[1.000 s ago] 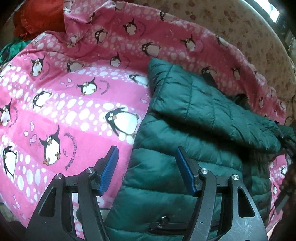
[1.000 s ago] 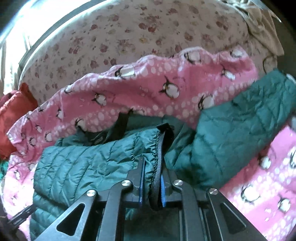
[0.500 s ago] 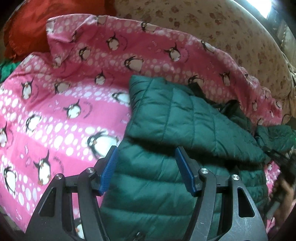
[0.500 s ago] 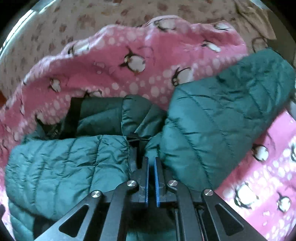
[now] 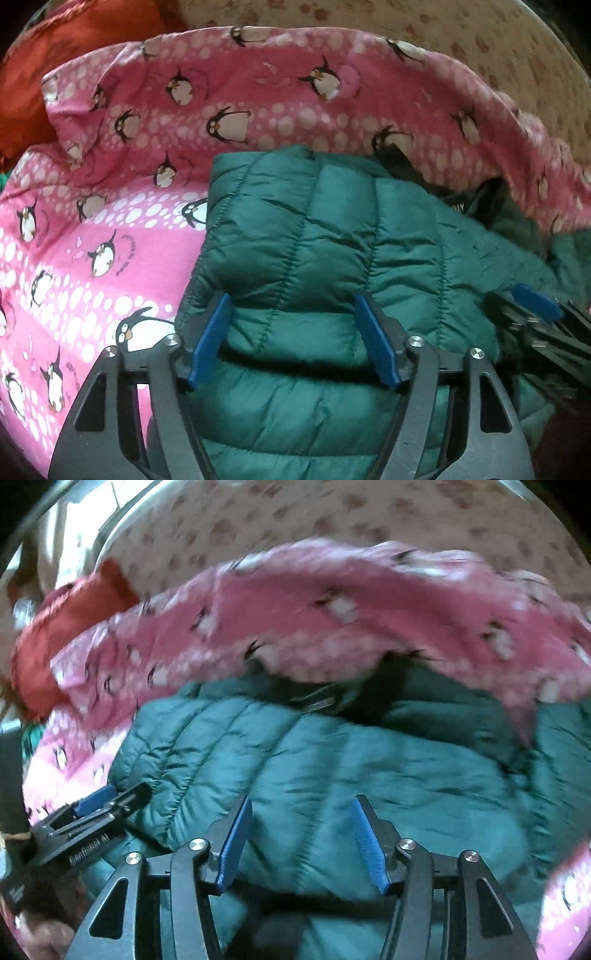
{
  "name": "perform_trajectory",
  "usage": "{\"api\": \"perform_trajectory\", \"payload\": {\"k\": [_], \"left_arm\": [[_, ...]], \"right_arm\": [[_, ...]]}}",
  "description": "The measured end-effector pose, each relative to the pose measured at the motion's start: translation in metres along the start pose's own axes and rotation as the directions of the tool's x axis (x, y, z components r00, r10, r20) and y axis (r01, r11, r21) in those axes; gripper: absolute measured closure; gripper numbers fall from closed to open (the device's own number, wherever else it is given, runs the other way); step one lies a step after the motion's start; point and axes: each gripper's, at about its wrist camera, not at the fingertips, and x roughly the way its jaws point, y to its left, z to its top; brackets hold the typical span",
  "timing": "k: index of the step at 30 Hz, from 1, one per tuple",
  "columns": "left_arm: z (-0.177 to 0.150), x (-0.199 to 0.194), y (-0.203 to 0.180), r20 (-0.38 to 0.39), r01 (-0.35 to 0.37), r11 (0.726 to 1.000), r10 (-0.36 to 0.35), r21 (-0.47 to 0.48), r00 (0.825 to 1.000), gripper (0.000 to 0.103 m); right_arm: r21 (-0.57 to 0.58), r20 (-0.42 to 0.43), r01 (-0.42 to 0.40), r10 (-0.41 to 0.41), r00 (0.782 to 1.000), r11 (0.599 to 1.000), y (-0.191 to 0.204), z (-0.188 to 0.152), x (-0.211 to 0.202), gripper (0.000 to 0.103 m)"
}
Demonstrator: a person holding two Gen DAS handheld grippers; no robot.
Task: Fold large clothes
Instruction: 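Lay the sleeve across the jacket front and open the right gripper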
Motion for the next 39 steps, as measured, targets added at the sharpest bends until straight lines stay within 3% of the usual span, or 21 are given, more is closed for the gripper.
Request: {"api": "perform_trajectory", "payload": {"k": [3,5,7,13,17,19,22,25,29,39], "left_arm": [[-0.003,0.003,-0.002,-0.001,0.03,0.999,-0.03,0.025,1.0,0.023],[-0.004,0.006,-0.005,-0.002,0.022,0.999,-0.022,0.036,1.0,0.022],[-0.004,0.006,-0.007,0.003,0.013,0.999,-0.013,0.043,1.0,0.021],[-0.003,0.006,-0.006,0.005,0.02,0.999,-0.02,0.035,1.0,0.021],[-0.003,0.006,-0.006,0.006,0.018,0.999,-0.019,0.035,1.0,0.021],[-0.003,0.006,-0.007,0.006,0.018,0.999,-0.019,0.035,1.0,0.021],[-0.003,0.006,-0.007,0.007,0.015,0.999,-0.016,0.038,1.0,0.021],[-0.003,0.007,-0.008,0.008,0.012,0.999,-0.012,0.045,1.0,0.02],[-0.004,0.005,-0.006,0.018,0.011,0.999,-0.012,0.045,1.0,0.019],[-0.019,-0.039,-0.01,0.021,0.094,0.995,-0.094,-0.027,0.995,0.02]], "right_arm": [[-0.058,-0.007,0.08,-0.081,0.997,0.995,-0.003,-0.01,0.022,0.049],[-0.016,-0.011,0.069,-0.069,0.998,0.997,-0.014,-0.012,0.027,0.04],[0.016,-0.019,0.058,-0.057,0.998,0.998,-0.021,-0.01,0.026,0.04],[0.079,0.02,0.043,-0.045,0.999,0.996,-0.033,-0.01,-0.011,0.04],[0.106,0.063,0.086,-0.093,0.994,0.991,-0.055,-0.015,-0.039,0.04],[0.119,0.05,0.123,-0.129,0.99,0.985,-0.069,-0.019,-0.042,0.04],[0.143,0.01,0.167,-0.17,0.985,0.975,-0.091,-0.03,-0.037,0.048],[0.149,-0.04,0.198,-0.194,0.98,0.969,-0.103,-0.042,-0.019,0.049],[0.14,-0.044,0.218,-0.214,0.976,0.966,-0.103,-0.044,-0.016,0.049],[0.215,0.045,0.154,-0.167,0.985,0.964,-0.098,-0.061,-0.087,0.049]]}}
